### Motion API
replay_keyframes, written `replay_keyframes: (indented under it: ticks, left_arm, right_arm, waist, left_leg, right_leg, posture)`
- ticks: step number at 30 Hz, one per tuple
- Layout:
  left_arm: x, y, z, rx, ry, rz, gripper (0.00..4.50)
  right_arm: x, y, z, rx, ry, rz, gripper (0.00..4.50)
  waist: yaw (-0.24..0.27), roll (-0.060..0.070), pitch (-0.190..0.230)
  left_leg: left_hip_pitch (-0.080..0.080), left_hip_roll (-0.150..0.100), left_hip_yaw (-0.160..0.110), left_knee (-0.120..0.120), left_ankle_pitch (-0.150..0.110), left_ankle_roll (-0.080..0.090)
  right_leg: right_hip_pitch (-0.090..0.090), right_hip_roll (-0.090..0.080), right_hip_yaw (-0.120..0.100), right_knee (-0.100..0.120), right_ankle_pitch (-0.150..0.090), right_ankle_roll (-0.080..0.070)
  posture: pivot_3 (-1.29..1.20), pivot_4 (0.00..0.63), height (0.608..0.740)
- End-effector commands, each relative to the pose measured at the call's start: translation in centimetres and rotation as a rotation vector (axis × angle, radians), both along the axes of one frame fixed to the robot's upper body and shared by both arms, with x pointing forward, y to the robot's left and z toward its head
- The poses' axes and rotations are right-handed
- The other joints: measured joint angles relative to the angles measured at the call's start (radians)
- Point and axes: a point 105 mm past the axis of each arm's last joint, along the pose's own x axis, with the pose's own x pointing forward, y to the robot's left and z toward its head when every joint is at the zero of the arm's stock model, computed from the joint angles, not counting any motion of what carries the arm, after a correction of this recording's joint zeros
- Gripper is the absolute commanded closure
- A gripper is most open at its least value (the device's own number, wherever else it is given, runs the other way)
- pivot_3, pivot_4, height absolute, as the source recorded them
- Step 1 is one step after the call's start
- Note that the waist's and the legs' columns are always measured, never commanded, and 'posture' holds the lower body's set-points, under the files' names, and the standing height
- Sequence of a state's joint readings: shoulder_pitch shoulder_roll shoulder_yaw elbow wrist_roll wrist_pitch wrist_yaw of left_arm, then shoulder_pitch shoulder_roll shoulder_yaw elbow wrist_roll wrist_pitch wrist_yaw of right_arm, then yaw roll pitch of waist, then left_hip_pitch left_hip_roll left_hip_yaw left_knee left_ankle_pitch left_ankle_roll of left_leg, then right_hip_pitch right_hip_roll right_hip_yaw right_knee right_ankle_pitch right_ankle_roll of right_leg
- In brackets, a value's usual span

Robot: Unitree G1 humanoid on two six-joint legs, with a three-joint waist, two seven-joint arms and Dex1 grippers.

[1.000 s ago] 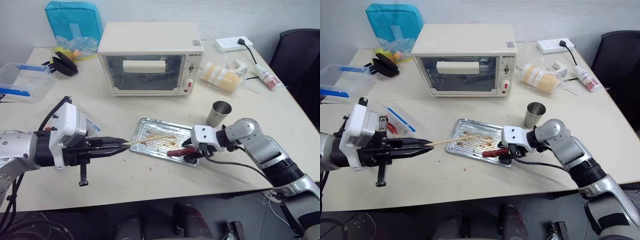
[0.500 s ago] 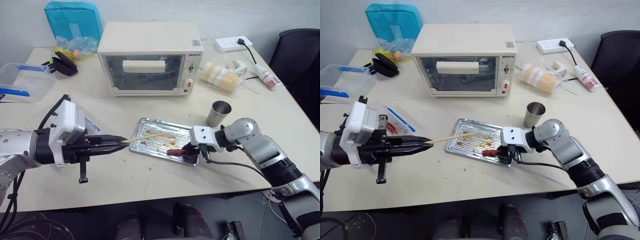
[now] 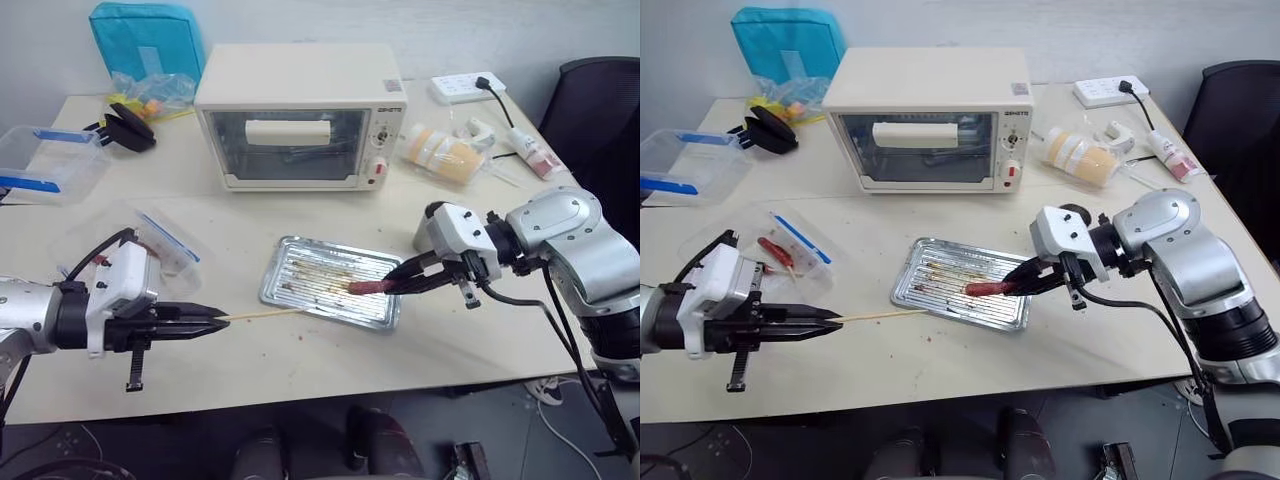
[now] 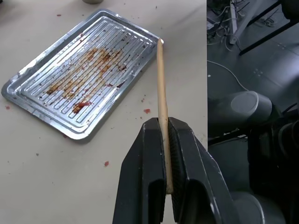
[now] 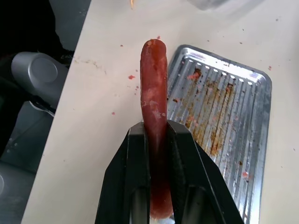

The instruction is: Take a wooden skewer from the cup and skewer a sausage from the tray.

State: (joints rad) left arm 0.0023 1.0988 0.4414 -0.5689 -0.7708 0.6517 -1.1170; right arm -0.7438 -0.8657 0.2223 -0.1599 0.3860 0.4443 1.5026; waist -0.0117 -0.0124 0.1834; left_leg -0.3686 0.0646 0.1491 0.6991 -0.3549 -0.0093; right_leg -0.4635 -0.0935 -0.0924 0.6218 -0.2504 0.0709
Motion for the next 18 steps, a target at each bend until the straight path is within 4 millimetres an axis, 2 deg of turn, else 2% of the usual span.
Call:
replay_keyframes:
  ticks: [1, 18]
  left_arm:
    - [0.3, -0.5, 0.6, -0.007, -0.044, -0.019, 4.5]
    - [1.2, -2.0, 1.4, -0.025, -0.091, -0.069, 4.5]
  right_arm:
    - [-0.6, 0.1, 1.3, 0.014, -0.04, 0.016, 4.31]
    - [-1.1, 1.5, 1.5, 0.035, -0.047, 0.042, 4.31]
  waist:
    - [0.001, 0.0, 0.0]
    - [0.006, 0.0, 0.0]
  left_leg:
    - [0.0, 0.0, 0.0, 0.0, 0.0, 0.0]
    - [0.0, 0.0, 0.001, 0.0, 0.0, 0.0]
  right_leg:
    - [0.0, 0.0, 0.0, 0.0, 0.0, 0.0]
    - [0.0, 0.0, 0.0, 0.0, 0.0, 0.0]
  posture:
    - [0.0, 0.15, 0.74]
    - [0.0, 0.15, 0.74]
